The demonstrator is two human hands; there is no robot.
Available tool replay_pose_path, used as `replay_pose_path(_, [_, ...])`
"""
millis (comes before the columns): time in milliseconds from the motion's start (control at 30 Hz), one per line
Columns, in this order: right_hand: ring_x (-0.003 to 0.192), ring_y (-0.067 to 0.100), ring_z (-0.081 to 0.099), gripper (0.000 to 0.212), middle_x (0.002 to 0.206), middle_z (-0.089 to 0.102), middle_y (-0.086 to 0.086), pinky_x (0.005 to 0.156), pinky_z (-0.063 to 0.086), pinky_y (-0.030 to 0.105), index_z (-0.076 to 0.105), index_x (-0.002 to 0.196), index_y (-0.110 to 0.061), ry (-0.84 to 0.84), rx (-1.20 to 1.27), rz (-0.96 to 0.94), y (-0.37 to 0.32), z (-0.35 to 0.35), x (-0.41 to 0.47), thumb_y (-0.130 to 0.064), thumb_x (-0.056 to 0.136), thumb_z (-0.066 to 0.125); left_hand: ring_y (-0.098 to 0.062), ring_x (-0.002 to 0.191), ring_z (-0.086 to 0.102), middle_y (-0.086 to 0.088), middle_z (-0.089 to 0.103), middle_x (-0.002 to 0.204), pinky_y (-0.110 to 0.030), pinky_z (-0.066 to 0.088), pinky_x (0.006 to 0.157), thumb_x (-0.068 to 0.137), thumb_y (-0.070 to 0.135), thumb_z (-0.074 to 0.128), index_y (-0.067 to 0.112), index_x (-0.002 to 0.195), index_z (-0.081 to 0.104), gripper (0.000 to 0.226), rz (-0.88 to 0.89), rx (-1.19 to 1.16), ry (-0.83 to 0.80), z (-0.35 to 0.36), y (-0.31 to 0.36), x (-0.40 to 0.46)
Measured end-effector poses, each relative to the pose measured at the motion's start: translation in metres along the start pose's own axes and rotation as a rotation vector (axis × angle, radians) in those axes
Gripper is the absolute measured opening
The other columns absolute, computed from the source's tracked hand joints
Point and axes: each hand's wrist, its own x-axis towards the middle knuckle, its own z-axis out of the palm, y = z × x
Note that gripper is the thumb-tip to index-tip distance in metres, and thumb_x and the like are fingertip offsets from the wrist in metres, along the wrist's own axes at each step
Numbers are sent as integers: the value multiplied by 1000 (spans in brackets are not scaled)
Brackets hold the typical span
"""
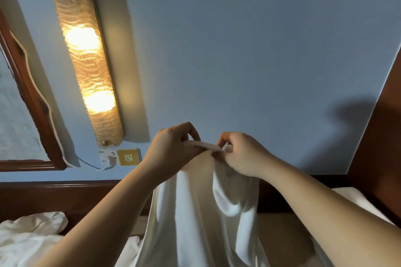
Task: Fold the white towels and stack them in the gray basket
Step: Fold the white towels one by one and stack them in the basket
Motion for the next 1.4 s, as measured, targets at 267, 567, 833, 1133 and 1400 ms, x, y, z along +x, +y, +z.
replay_pose_path(267, [69, 10, 58, 7, 71, 62, -13, 58, 40, 29, 63, 98, -36, 249, -209, -151, -13, -6, -12, -31, 97, 58, -7, 70, 55, 10, 58, 75, -17, 36, 62, 88, 41, 82, 33, 78, 71, 16, -106, -4, -42, 30, -80, -42])
replay_pose_path(567, [106, 33, 67, 23, 108, 76, -1, 84, 53, 38, 73, 109, -35, 493, -187, 1, 8, -35, -21, -25, 94, 59, -7, 78, 64, 12, 70, 83, -31, 52, 69, 94, 15, 63, 41, 94, 61, 26, -471, 18, -128, 77, -167, -121])
replay_pose_path(833, [107, 42, 63, 24, 117, 72, 15, 80, 44, 39, 72, 114, -21, 455, -261, 379, 81, -53, -34, -22, 99, 54, -20, 86, 68, 9, 71, 90, -35, 51, 75, 95, 9, 68, 26, 103, 76, 20, -466, 161, 214, 41, -191, -145])
replay_pose_path(1133, [101, 5, 64, 66, 106, 69, -20, 88, 54, 36, 57, 128, -48, -127, -60, 76, 19, 47, -30, -71, 69, 77, -12, 62, 55, 16, 51, 71, -24, 40, 56, 87, 29, 78, 33, 102, 83, 16, 158, 225, 115, 23, -44, -42])
replay_pose_path(1400, [72, 10, 59, 22, 69, 63, -12, 57, 38, 29, 61, 86, -29, 115, -27, -9, 9, 48, -24, -45, 101, 57, -6, 59, 52, 14, 54, 59, -15, 31, 56, 80, 40, 90, 29, 83, 83, 14, 91, 87, 143, 12, -46, -40])
